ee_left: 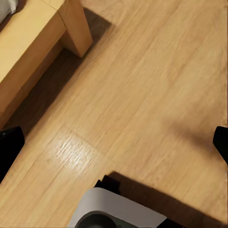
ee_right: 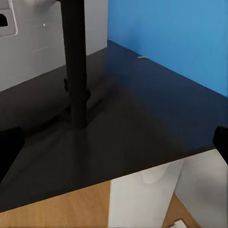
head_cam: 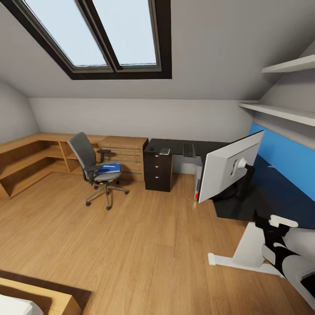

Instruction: In the bedroom, organize the workspace by keeping the computer under the desk, ensuring the monitor is on the desk, placing the keyboard on the desk next to the monitor, placing the mouse on the desk next to the keyboard, moving the folder from the swivel chair onto the desk next to the mouse, stacking the notebook on top of the folder with the pen on top of the notebook, and positioning the swivel chair next to the desk.

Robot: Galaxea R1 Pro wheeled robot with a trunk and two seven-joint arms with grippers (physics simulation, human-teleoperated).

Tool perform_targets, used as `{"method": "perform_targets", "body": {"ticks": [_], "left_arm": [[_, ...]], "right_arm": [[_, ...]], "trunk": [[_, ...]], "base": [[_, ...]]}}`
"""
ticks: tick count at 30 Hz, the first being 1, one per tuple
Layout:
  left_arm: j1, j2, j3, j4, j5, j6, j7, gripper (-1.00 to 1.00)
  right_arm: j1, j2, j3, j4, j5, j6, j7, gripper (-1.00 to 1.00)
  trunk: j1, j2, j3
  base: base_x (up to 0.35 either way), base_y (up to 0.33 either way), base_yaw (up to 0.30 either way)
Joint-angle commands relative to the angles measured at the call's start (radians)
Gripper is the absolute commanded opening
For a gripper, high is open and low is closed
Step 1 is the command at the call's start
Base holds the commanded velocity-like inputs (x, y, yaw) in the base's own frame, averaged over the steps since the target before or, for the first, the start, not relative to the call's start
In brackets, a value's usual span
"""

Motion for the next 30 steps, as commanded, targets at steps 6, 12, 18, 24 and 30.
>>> {"method": "perform_targets", "body": {"ticks": [6,12,18,24,30], "left_arm": [[-0.001,-0.009,-0.009,-0.128,-0.016,0.026,0.009,1.0],[-0.011,-0.006,-0.006,-0.452,-0.04,0.341,0.118,1.0],[-0.018,-0.005,-0.004,-0.853,-0.041,0.608,0.304,1.0],[-0.018,-0.004,-0.008,-0.785,-0.044,0.623,0.316,1.0],[-0.018,-0.003,-0.008,-0.778,-0.049,0.622,0.318,1.0]], "right_arm": [[0.007,0.001,0.009,0.002,0.003,-0.039,-0.008,1.0],[0.016,0.003,0.01,0.002,0.003,-0.06,-0.007,1.0],[0.032,0.004,0.01,0.002,0.002,-0.119,-0.011,1.0],[0.098,0.011,0.011,-0.001,0.005,-0.216,-0.009,1.0],[0.102,0.017,0.013,-0.051,0.009,-0.136,-0.009,1.0]], "trunk": [[0.0,-0.001,-0.001],[0.0,-0.001,-0.001],[0.0,-0.001,-0.001],[0.0,-0.001,-0.001],[0.0,-0.001,-0.001]], "base": [[0.0,0.0,0.0],[0.0,0.0,0.0],[0.0,0.0,0.0],[0.0,-0.013,0.0],[0.0,-0.228,0.0]]}}
